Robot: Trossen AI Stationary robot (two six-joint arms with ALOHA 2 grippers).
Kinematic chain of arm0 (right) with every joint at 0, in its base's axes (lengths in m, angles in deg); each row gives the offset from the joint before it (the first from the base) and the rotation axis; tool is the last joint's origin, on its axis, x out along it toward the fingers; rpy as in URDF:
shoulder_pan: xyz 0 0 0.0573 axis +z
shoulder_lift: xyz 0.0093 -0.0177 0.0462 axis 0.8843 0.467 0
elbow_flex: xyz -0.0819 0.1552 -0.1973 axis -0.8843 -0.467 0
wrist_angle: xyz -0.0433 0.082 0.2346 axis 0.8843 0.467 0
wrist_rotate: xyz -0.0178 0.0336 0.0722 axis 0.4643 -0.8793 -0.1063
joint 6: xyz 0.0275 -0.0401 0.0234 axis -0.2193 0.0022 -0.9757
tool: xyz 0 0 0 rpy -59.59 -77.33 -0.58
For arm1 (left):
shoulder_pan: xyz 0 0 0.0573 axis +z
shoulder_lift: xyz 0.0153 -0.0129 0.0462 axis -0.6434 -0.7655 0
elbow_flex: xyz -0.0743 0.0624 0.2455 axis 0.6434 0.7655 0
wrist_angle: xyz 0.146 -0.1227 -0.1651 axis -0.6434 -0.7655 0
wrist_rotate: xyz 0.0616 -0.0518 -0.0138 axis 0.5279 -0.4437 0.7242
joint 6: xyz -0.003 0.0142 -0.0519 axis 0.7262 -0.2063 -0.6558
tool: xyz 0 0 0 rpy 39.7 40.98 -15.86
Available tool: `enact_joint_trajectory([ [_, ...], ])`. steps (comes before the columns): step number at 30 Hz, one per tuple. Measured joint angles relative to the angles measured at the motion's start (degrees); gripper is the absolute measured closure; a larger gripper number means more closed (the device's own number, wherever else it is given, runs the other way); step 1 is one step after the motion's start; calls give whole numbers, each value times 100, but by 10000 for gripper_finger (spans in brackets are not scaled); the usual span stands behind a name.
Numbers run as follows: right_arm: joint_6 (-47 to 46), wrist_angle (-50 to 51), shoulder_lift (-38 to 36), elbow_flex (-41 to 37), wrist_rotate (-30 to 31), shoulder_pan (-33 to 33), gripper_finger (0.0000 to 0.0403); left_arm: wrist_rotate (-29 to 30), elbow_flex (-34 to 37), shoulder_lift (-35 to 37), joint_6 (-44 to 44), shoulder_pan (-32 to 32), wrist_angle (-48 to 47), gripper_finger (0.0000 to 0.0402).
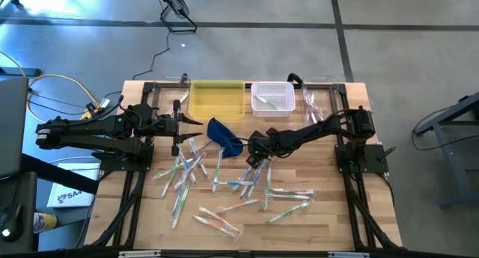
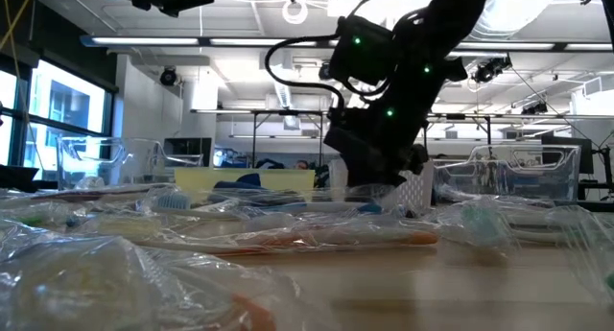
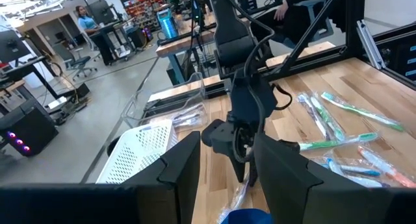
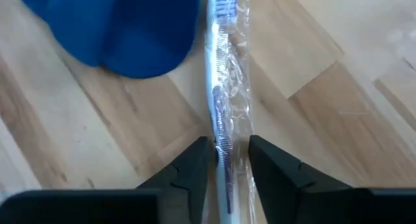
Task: Pick & Place Toothbrushes
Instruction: Put the violet toothbrush into the right transparent bin
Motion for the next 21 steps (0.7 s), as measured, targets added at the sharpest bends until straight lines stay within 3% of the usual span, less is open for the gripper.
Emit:
enact_joint_trajectory([
  [7, -57, 3, -2, 0, -18, -54, 387, 0, 0, -1, -1, 0, -2, 262],
  [17, -27, 319, -201, -18, -217, -53, 393, 0, 0, -1, -2, -1, -21, 262],
  [21, -16, 411, -513, -22, -37, -53, 393, 0, 0, -1, -117, -1, -31, 262],
])
